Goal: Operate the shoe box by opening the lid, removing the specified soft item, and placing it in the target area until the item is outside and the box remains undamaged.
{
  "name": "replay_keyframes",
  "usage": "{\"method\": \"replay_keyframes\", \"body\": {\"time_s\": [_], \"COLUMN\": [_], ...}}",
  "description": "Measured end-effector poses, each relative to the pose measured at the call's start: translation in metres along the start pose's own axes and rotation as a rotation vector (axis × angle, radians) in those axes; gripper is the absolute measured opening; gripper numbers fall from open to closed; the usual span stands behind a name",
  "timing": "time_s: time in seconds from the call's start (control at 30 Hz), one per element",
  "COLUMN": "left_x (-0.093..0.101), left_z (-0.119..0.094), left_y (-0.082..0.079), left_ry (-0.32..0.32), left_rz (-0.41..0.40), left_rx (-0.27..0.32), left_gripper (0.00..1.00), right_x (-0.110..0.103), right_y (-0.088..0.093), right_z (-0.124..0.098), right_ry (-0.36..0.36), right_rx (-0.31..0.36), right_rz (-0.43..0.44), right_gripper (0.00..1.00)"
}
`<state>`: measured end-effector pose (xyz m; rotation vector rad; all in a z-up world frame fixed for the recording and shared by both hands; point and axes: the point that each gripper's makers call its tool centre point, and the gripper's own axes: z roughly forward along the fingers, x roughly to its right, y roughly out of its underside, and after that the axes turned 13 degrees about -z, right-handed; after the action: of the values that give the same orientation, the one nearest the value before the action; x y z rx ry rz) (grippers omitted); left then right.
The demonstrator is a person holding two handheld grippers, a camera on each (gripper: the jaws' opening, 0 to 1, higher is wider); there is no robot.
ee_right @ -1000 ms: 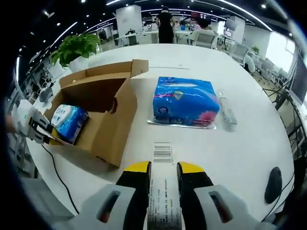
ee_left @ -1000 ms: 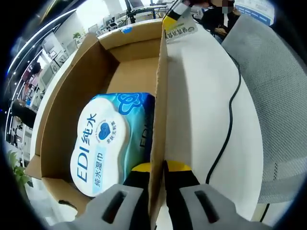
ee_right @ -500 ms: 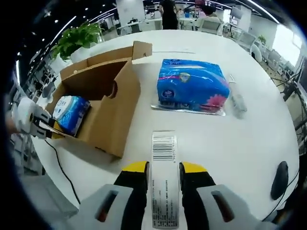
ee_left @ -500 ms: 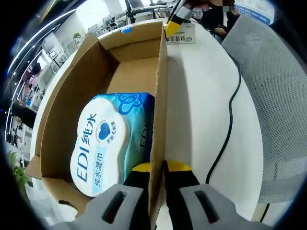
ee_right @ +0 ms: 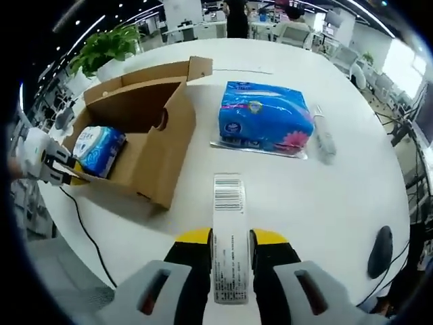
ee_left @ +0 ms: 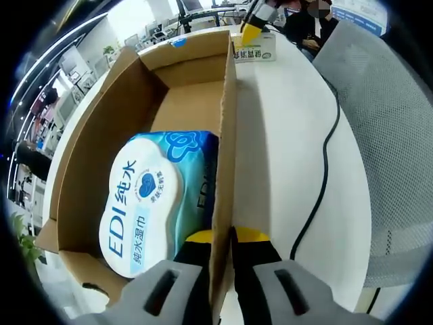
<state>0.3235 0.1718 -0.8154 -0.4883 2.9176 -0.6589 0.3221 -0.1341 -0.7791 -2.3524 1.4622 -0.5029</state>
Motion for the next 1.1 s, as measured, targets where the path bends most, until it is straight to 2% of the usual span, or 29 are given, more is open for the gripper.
{"method": "replay_keyframes", "body": {"time_s": [0.13, 0.3, 0.47, 0.87, 1.1], "left_x": [0.000, -0.001, 0.000, 0.000, -0.001], "left_z": [0.000, 0.001, 0.001, 0.001, 0.002], "left_y": [0.000, 0.000, 0.000, 0.000, 0.001], "left_ry": [0.000, 0.001, 0.002, 0.001, 0.001], "left_rz": [0.000, 0.000, 0.001, 0.002, -0.001], "left_rx": [-0.001, 0.000, 0.000, -0.001, -0.003], "left_gripper": [0.04, 0.04, 0.04, 0.04, 0.04], "right_x": [-0.001, 0.000, 0.010, 0.060, 0.079], "right_y": [-0.001, 0.002, 0.001, -0.008, -0.008], "right_z": [-0.001, -0.003, -0.008, -0.027, -0.038], "right_ry": [-0.012, -0.006, 0.005, 0.077, 0.108], "right_rx": [-0.007, -0.009, 0.013, 0.063, 0.084], "right_rz": [0.003, -0.044, -0.017, 0.048, 0.058], "right_gripper": [0.17, 0.16, 0.16, 0.16, 0.16]}}
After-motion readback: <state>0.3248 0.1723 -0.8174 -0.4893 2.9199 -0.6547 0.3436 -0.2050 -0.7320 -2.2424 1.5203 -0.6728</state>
